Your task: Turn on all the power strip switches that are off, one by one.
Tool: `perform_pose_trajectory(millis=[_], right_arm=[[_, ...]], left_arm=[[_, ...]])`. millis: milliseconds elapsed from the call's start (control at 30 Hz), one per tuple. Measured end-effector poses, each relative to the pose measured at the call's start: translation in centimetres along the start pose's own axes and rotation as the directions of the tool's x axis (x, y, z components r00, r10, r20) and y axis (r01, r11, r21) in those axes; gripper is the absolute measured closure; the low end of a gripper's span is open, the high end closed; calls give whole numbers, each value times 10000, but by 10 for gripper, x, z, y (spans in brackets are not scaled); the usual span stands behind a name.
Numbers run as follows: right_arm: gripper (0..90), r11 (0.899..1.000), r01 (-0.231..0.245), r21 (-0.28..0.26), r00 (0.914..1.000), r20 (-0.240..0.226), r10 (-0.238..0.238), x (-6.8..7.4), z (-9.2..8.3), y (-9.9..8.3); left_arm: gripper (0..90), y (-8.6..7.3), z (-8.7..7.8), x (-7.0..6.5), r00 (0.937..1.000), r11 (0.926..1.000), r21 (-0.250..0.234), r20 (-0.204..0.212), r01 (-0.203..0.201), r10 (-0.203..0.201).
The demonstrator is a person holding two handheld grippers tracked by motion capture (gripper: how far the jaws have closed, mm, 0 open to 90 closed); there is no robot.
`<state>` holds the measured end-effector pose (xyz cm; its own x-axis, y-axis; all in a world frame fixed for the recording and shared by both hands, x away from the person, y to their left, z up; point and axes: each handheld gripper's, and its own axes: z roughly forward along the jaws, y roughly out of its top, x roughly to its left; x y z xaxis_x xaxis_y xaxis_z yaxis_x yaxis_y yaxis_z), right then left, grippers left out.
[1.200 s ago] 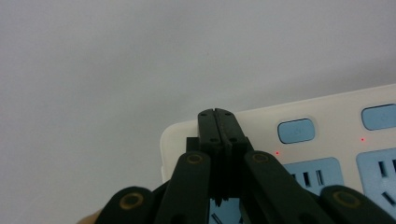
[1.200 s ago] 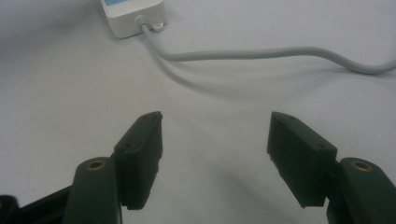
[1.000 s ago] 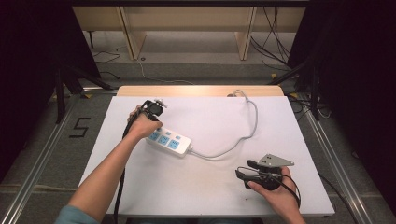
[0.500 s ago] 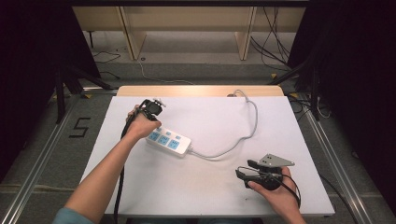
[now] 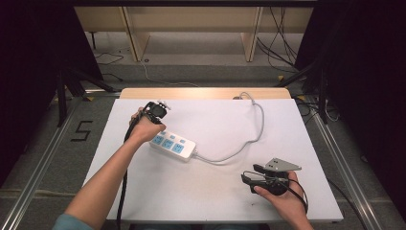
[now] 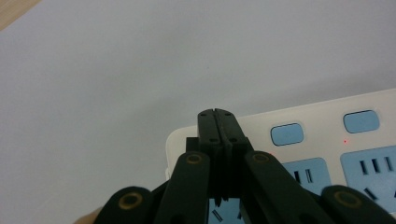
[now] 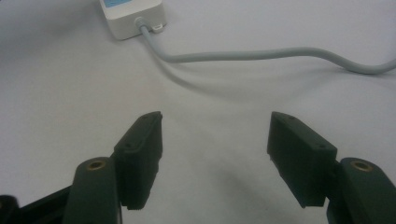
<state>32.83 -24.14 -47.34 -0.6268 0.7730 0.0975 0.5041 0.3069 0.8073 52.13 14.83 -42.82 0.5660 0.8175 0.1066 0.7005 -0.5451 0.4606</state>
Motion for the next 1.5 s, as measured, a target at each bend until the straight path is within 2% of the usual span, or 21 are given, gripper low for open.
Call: perform_pose_trajectory(millis=[1000, 1067, 1500], right_arm=[[366, 10000, -7, -14, 10000, 1, 7, -1, 0, 0], [366, 10000, 11, -20, 10000, 11, -11, -1, 0, 0], [366, 10000, -37, -69, 10000, 7, 37, -1, 0, 1]], left_arm=[[892, -2, -11, 0, 10000, 9996, -283, 73, -39, 41], [865, -2, -13, 0, 9999, 9994, -337, 104, 6, -2], [843, -3, -20, 0, 9998, 9987, -510, 178, 63, -54]])
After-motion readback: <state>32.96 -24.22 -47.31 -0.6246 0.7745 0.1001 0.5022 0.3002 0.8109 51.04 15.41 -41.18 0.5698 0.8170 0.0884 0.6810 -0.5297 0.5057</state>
